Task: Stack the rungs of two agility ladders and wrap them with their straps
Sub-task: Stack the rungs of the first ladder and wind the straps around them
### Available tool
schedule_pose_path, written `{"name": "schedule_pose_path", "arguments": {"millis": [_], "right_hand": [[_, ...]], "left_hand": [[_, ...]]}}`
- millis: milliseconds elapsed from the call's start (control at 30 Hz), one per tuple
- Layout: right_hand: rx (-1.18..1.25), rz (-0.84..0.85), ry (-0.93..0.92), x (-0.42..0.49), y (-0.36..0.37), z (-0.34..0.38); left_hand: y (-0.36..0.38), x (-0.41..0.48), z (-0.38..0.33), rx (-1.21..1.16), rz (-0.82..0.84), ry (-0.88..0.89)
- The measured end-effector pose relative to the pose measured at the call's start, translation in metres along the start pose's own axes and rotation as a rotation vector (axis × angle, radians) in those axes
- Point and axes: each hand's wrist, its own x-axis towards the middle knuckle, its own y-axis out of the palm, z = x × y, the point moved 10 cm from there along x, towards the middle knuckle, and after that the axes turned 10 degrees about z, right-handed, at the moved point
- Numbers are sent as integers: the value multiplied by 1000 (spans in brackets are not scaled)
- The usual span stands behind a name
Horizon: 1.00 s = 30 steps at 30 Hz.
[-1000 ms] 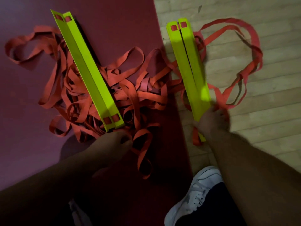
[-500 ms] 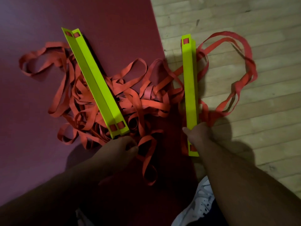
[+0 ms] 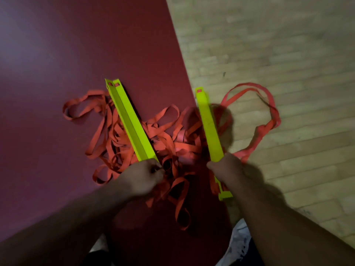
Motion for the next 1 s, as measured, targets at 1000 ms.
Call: {"name": "schedule_pose_path", "arguments": {"millis": [1000], "right_hand": [[-260, 192, -878, -327, -55, 185]], "left_hand": [[-169, -221, -76, -1774, -224, 811]]}}
